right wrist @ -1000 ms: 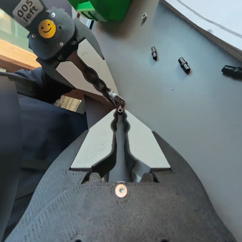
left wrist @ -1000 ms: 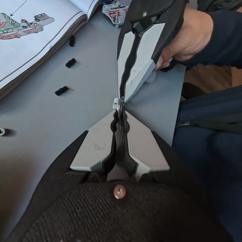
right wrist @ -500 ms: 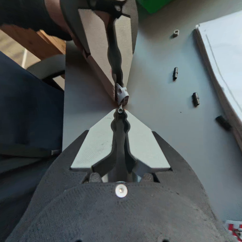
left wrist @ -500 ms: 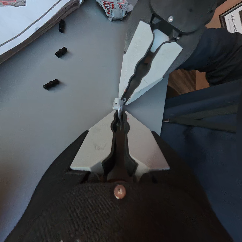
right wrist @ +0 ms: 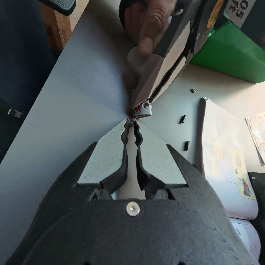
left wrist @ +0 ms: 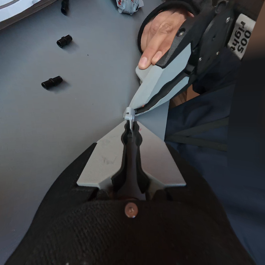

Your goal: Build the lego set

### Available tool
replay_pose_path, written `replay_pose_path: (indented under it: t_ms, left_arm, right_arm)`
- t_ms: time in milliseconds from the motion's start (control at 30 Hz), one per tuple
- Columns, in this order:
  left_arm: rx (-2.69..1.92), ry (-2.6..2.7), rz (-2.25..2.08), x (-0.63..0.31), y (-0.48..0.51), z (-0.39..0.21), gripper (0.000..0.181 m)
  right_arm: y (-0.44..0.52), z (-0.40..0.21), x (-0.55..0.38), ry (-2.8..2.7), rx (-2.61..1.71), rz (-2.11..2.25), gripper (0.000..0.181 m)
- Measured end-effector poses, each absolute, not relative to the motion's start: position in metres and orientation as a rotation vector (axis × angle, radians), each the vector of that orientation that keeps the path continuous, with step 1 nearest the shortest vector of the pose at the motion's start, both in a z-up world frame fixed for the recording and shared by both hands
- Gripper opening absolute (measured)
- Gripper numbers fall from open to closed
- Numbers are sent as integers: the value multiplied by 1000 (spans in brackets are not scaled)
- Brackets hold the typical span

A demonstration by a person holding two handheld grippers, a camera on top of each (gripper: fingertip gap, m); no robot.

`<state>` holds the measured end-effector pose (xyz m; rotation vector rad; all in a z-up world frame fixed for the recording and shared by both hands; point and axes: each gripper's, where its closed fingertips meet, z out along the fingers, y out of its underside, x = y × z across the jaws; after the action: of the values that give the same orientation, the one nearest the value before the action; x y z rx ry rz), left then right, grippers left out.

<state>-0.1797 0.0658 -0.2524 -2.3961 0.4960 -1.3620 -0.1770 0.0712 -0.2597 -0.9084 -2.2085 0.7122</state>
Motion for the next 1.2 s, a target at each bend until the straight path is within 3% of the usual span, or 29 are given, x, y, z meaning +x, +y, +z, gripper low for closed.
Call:
replay_pose_path:
  t_ms: [33, 433, 700, 900, 1100, 1200]
  left_arm:
    - [-2399, 494, -1374, -179, 65, -252, 3]
    - [-2448, 564, -1448, -171, 48, -252, 4]
    - [-2409, 412, -1368, -168, 53, -253, 3]
    - [-2367, 397, -1086, -180, 65, -254, 3]
    - [-2238, 915, -539, -186, 69, -259, 4]
    - [-2200, 968, -523, -179, 68, -259, 3]
  right_arm:
    - [71, -260, -177, -2212, -870, 693, 2]
    - [68, -256, -179, -2151, -522, 362, 4]
    - [69, -257, -173, -2124, -617, 371, 4]
    - [79, -251, -175, -2090, -730, 406, 4]
    - [93, -247, -171, -2058, -956, 607, 3]
    - [96, -245, -170, -2038, -1031, 670, 3]
